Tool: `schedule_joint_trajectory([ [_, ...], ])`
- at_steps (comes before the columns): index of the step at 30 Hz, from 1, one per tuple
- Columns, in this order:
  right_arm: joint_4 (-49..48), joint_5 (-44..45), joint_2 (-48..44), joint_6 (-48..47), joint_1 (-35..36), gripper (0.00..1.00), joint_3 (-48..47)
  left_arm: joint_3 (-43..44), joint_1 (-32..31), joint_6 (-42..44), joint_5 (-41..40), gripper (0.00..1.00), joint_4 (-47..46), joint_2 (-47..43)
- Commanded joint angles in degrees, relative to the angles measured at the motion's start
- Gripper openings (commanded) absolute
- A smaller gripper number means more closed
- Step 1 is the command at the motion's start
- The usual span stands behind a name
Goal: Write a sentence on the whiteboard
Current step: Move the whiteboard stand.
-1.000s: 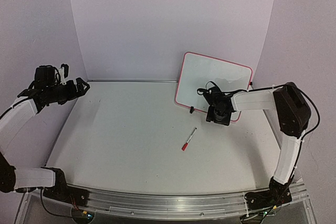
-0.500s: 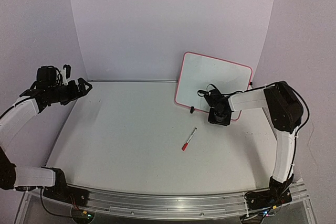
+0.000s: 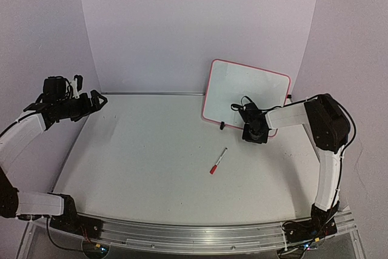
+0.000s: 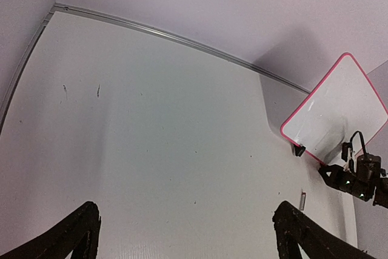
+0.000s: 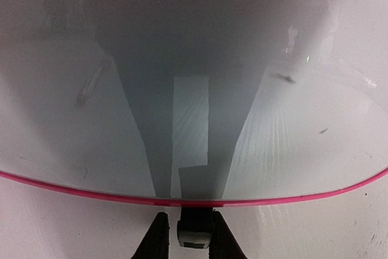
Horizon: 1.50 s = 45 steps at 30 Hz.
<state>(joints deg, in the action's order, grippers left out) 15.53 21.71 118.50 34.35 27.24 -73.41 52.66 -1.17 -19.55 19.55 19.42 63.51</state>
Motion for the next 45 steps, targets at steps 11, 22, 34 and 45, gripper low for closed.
schedule_joint_trajectory([
  [11, -9.3, -2.3, -0.9, -7.6, -0.4, 0.0, 4.6, -0.7, 0.1, -0.6, 0.9, 1.0, -3.3, 1.6],
  [22, -21.6, -12.7, -4.0, -14.2, 4.2, 0.0, 12.6, -2.0, 0.1, -0.9, 0.6, 1.0, -4.3, 1.6],
  [34, -24.2, -19.8, -5.1, -21.4, 10.7, 0.0, 14.3, -2.7, 0.1, -0.9, 0.7, 1.0, -4.6, 1.3],
  [45, -22.1, -19.4, -7.8, -17.9, 12.2, 0.4, 15.0, -3.3, 0.1, -0.1, 1.0, 1.0, -4.5, 1.0],
])
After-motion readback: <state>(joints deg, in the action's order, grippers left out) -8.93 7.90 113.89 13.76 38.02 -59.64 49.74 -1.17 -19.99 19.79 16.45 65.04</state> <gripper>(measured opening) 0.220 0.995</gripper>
